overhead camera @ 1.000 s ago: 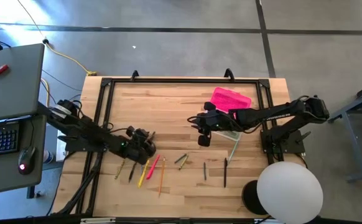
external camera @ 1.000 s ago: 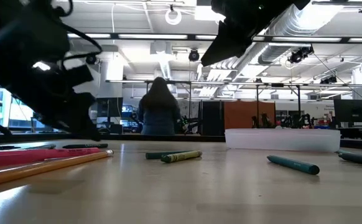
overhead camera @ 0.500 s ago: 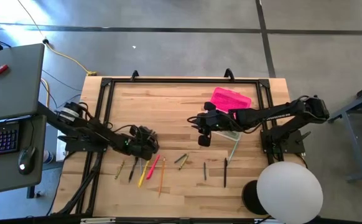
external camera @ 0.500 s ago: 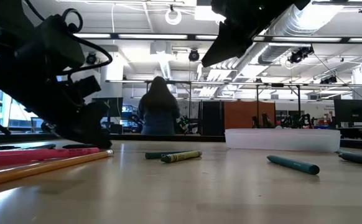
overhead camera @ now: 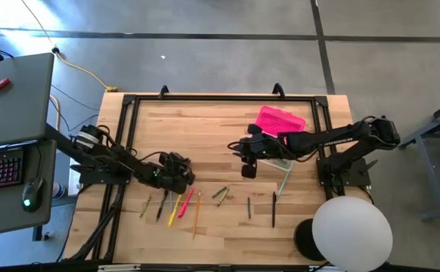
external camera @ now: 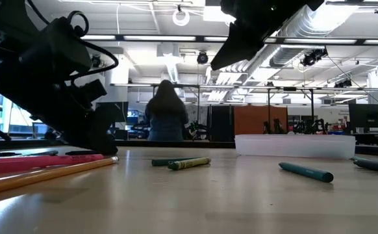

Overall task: Pick & place school supplies into a supply box
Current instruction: Put the top dark green crayon into the pink supply box

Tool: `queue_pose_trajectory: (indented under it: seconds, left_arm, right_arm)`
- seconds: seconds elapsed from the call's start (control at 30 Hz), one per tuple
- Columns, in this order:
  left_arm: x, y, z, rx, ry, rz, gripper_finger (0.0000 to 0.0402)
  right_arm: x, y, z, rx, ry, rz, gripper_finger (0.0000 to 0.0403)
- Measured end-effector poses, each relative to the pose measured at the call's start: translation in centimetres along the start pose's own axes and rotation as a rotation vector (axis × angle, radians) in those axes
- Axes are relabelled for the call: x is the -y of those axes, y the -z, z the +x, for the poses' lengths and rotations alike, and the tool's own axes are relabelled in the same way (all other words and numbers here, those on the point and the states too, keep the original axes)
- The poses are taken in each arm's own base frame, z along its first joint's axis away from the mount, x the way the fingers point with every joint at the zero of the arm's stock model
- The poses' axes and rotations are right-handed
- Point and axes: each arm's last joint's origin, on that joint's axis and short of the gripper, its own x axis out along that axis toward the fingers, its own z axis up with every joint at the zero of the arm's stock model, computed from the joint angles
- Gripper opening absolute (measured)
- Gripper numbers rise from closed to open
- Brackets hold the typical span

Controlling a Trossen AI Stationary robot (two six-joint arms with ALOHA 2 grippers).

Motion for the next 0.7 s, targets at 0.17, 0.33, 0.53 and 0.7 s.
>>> queue_pose_trajectory:
  seconds: [0.17, 0.33, 0.53, 0.7]
  left_arm:
    - [2.6, -2.5, -0.8, 0.019, 0.148, 0.013, 0.0036]
    - [5.3, -7.4, -0.9, 0.046, 0.291, 0.061, 0.0042]
    - [7.7, -13.8, 0.2, 0.068, 0.453, 0.151, 0.0033]
    - [8.2, -18.2, 2.1, 0.121, 0.478, 0.220, 0.0042]
  right_arm:
    - [-0.1, 0.0, 0.0, -0.005, -0.039, 0.038, 0.0083]
    - [-0.6, 0.6, -0.1, -0.067, -0.072, 0.087, 0.0083]
    - [-3.0, 2.7, -1.2, -0.250, -0.022, 0.170, 0.0083]
    - [-5.9, 4.9, -3.1, -0.393, 0.047, 0.191, 0.0083]
